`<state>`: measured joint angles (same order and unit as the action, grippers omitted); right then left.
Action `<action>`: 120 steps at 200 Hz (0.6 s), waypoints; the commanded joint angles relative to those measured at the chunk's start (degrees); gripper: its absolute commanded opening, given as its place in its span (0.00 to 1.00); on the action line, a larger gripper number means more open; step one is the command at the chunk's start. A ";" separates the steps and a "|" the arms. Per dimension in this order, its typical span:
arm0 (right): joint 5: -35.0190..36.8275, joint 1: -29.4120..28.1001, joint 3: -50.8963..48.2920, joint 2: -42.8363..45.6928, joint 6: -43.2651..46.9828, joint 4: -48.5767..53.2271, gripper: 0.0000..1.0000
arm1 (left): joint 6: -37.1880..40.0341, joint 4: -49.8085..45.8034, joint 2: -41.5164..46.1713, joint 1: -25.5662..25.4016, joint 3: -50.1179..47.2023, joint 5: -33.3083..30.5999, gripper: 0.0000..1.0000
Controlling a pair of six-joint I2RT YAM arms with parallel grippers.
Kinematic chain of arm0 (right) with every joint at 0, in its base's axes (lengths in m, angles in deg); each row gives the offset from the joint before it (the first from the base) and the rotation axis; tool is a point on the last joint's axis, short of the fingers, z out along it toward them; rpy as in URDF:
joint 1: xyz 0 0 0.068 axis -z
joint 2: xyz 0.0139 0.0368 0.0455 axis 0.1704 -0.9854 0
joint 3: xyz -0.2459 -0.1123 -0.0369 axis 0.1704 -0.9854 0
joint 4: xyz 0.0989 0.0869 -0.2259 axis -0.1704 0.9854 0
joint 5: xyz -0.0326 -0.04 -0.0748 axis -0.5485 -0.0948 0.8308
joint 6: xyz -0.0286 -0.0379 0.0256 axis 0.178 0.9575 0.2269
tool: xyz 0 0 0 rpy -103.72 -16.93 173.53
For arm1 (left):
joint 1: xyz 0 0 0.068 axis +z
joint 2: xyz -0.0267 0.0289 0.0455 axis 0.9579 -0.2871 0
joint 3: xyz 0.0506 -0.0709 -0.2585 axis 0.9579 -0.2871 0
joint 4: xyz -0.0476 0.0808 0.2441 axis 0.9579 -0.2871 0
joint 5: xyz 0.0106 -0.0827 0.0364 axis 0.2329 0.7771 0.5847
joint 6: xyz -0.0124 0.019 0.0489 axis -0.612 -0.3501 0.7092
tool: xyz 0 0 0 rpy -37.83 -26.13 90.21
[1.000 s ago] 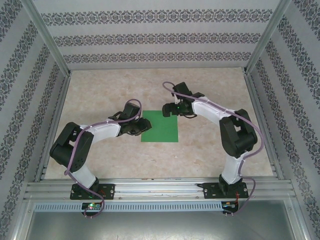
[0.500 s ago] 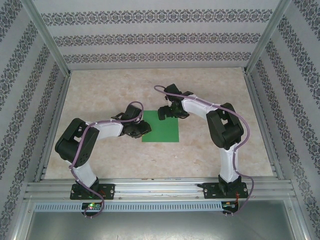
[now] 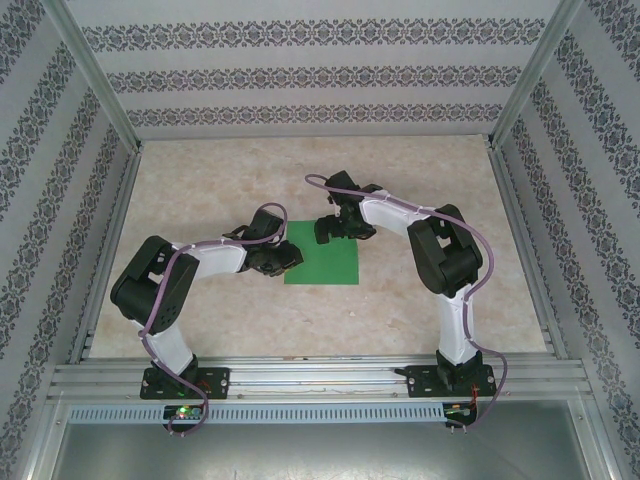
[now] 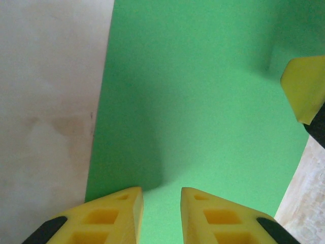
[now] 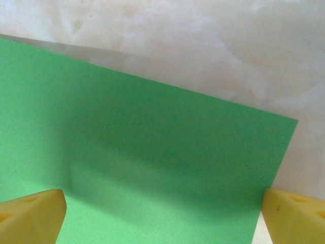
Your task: Fold a paper plane with a square sheet of paper (fold left side to right side)
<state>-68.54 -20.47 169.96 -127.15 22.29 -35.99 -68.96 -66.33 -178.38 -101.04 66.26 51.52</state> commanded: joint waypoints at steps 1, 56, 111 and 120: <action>-3.08 -1.64 -0.12 -1.13 -0.35 2.47 0.98 | -0.35 -0.70 -1.73 0.08 -0.25 0.06 0.28; -4.57 -3.73 -0.66 0.68 -1.64 2.47 0.92 | -0.79 0.36 -1.60 0.08 -0.33 0.74 0.28; -6.81 -4.51 0.13 0.59 -2.64 2.47 0.77 | -1.14 1.23 -1.47 0.07 -0.48 1.17 0.28; -7.42 -4.44 0.21 0.55 -2.71 2.40 0.75 | -1.29 1.48 -1.39 0.12 -0.60 1.28 0.28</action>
<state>-70.33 -23.44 169.96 -127.10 20.70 -35.59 -69.05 -65.06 -178.78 -101.04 66.24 52.52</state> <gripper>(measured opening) 0.771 0.277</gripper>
